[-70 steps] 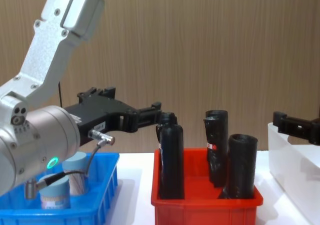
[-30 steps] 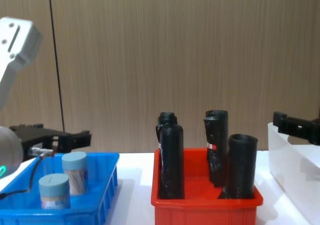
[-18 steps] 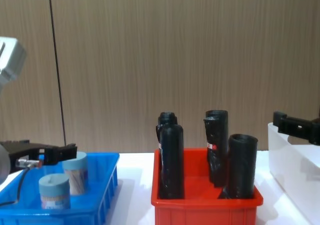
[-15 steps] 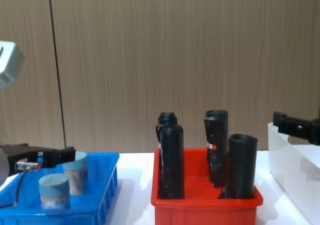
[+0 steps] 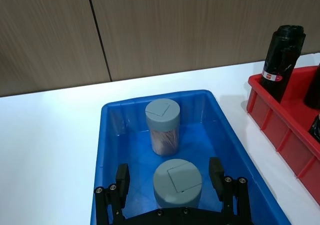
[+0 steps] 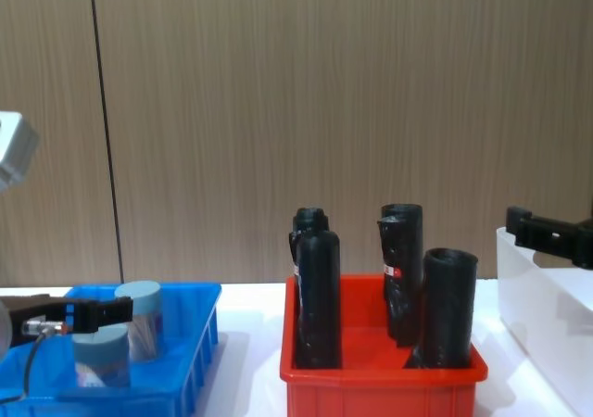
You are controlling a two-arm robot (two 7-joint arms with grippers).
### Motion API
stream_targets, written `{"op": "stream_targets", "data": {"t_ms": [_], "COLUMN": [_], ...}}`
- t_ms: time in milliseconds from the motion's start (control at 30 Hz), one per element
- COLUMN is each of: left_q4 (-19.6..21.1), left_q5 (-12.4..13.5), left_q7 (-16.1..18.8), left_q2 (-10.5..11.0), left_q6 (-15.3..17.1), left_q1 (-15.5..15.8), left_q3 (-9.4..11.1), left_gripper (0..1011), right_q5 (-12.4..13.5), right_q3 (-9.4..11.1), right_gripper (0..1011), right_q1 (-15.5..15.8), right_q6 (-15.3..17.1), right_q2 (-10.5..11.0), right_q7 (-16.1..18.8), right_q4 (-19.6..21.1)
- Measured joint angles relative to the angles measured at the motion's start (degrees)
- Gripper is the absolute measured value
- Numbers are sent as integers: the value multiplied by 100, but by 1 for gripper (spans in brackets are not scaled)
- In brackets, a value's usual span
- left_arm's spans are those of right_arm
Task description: Pick the cotton swabs from the blue box and place them into the white box.
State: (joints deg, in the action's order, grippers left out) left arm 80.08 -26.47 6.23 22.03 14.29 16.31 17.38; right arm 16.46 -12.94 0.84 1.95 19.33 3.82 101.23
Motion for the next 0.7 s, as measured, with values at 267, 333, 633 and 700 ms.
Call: {"op": "stream_targets", "data": {"t_ms": [267,333,633,700], "left_q4": [-317,-420,-770,-820], "left_q5": [-56,-69,-120,-127], "left_q7": [-218,-292,-603,-641], "left_q2": [-60,-79,-156,-169], "left_q6": [37,41,57,61], "left_q1": [147,195,360,385], "left_q3": [-36,-44,-63,-64], "left_gripper": [1004,1004,1004,1004], "right_q5": [0,0,0,0], "right_q3": [0,0,0,0], "right_gripper": [1001,1001,1001,1001], "right_q1": [0,0,0,0], "right_q6": [0,0,0,0], "right_q2": [0,0,0,0], "right_q7": [0,0,0,0], "right_q4": [0,0,0,0]}}
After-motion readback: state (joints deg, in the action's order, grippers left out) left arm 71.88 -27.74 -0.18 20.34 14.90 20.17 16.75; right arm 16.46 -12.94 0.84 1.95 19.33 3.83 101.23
